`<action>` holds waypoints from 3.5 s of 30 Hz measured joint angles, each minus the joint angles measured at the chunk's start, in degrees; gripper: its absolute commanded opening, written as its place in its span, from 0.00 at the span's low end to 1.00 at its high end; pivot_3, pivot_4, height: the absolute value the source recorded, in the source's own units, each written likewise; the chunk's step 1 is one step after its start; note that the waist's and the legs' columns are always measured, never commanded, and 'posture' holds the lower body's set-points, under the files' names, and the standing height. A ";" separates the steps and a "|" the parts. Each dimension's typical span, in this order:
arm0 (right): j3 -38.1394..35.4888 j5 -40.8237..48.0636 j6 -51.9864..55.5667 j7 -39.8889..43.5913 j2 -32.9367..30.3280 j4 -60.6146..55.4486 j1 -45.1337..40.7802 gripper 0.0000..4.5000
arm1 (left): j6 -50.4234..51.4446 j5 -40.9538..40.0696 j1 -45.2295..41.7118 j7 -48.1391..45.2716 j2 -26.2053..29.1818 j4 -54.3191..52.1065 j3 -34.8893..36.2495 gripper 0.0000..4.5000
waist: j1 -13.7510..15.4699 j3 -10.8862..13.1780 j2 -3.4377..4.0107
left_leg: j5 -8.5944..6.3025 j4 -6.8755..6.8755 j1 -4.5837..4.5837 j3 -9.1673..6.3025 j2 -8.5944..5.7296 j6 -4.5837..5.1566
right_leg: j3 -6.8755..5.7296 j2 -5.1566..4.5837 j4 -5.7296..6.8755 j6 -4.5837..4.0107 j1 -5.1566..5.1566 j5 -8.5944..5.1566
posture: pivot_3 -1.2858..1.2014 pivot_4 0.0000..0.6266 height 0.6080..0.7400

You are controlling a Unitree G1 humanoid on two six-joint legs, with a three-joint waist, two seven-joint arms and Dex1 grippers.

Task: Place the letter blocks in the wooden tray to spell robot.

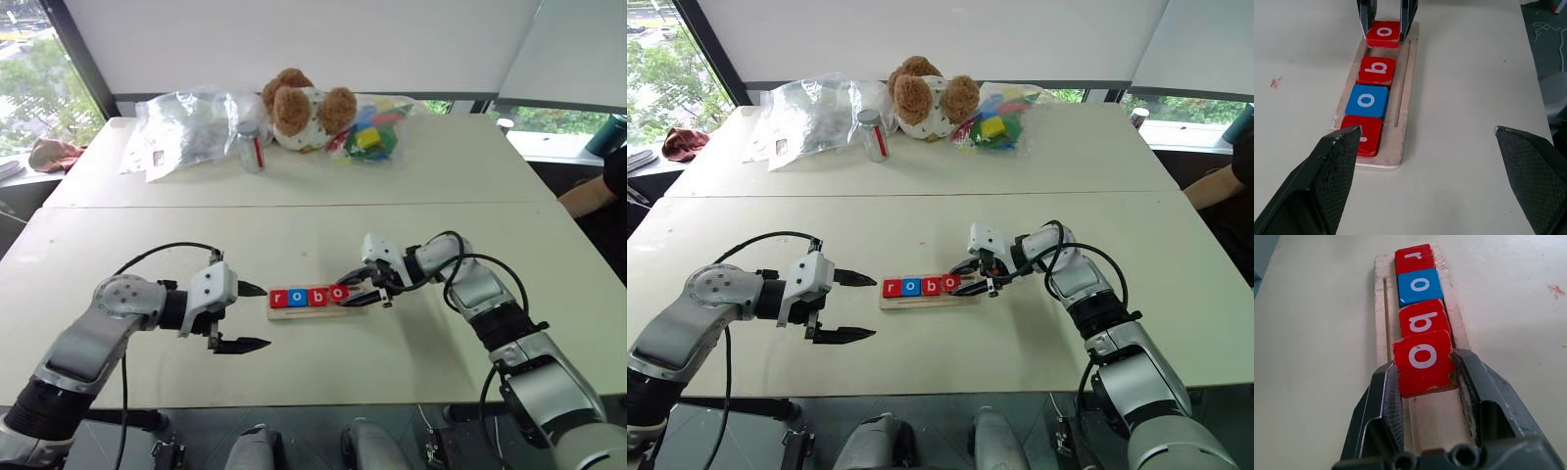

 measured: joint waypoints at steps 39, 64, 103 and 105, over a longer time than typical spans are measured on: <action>-0.30 -3.13 0.17 -3.26 2.08 -1.34 -1.34 0.99 | -0.74 0.33 -2.63 2.43 -4.27 1.81 -0.29 1.00 | -0.07 0.00 0.00 | 0.05 0.00 0.00 0.01 0.00 -0.09 | 0.01 0.00 0.04 0.00 -0.02 0.00 | 0.52 0.24 1.00; -8.72 0.66 10.05 -10.98 -5.14 -19.64 8.99 0.99 | 1.93 -2.01 -3.89 1.72 -5.57 1.23 -0.21 1.00 | 0.45 -0.01 -0.01 | 0.07 0.00 -0.10 -0.05 -0.02 -0.13 | -0.02 -0.09 0.02 0.00 -0.05 0.00 | 0.52 0.24 1.00; -38.88 -5.71 62.99 -80.37 21.39 -51.22 28.84 0.26 | 2.36 -3.41 -12.48 -0.08 -11.18 3.99 -6.55 1.00 | 0.16 -0.09 -0.07 | 0.10 -0.06 -0.07 -0.06 -0.10 -0.17 | 0.19 0.21 0.03 -0.01 -0.11 0.00 | 0.52 0.24 1.00; -36.99 -5.09 65.75 -78.98 19.70 -52.27 28.44 0.26 | 2.28 -3.36 -12.48 -0.12 -10.95 4.19 -6.55 1.00 | 0.07 -0.09 -0.07 | 0.10 -0.06 -0.06 -0.05 -0.09 -0.17 | 0.19 0.21 0.04 -0.01 -0.11 0.00 | 0.52 0.24 1.00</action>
